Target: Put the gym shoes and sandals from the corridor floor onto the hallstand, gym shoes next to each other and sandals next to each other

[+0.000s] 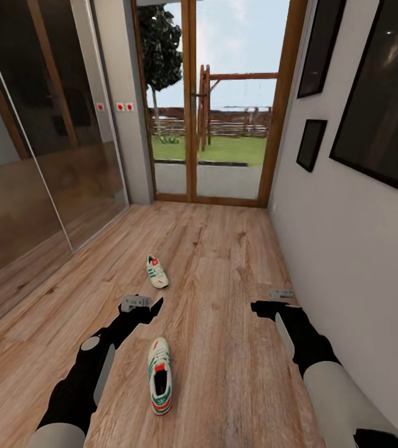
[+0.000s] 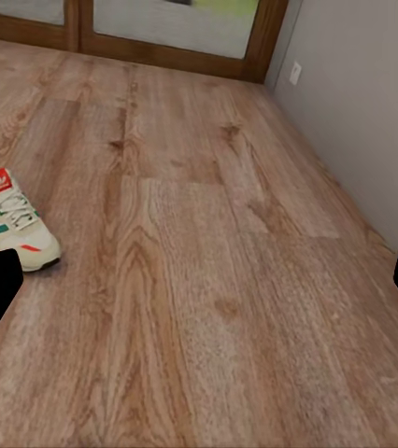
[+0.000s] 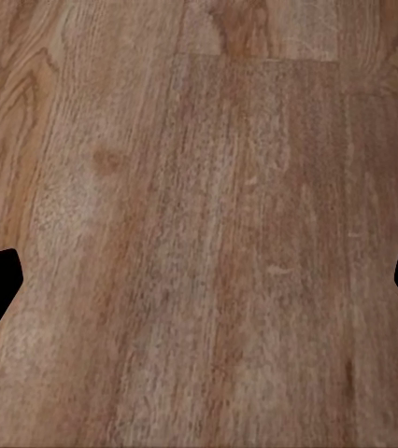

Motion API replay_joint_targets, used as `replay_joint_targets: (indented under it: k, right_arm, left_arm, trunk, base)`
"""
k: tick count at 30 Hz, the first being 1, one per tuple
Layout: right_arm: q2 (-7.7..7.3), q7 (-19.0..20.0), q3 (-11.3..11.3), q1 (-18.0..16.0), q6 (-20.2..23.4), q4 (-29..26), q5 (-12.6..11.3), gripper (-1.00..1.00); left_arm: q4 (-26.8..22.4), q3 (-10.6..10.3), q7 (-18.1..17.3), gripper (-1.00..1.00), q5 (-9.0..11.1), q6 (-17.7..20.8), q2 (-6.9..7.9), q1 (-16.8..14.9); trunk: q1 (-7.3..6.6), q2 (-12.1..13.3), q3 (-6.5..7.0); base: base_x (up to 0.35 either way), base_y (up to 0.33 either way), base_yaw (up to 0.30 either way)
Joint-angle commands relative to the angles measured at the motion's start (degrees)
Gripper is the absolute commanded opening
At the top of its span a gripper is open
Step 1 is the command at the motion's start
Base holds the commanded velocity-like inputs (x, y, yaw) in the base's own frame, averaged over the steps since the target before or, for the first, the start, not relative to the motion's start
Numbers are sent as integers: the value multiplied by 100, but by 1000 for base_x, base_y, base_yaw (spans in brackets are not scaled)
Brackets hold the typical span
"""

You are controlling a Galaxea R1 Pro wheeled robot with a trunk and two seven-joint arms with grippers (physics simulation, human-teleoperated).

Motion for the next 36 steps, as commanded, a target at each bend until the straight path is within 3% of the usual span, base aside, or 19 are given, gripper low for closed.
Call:
replay_joint_targets:
  k: [1,21,26,36]
  right_arm:
    - [5,9,-19,-1,30,-9,41,100]
    - [4,17,-19,0,32,-9,41,100]
    - [3,25,-5,0,26,-171,32,100]
    - [3,25,-2,0,27,-397,32,100]
  left_arm:
    - [-11,27,-50,100,-38,32,-8,-5]
    - [-17,27,-50,100,-39,32,-10,-4]
    - [146,50,112,100,-23,-20,-15,69]
    - [469,80,-164,100,-148,195,8,300]
  trunk:
    - [-1,-2,-6]
    - [-1,-2,-6]
    - [-1,-2,-6]
    - [-1,-2,-6]
  base:
    - [5,-7,0]
    - [32,-51,0]
    - [0,0,0]
    - [0,0,0]
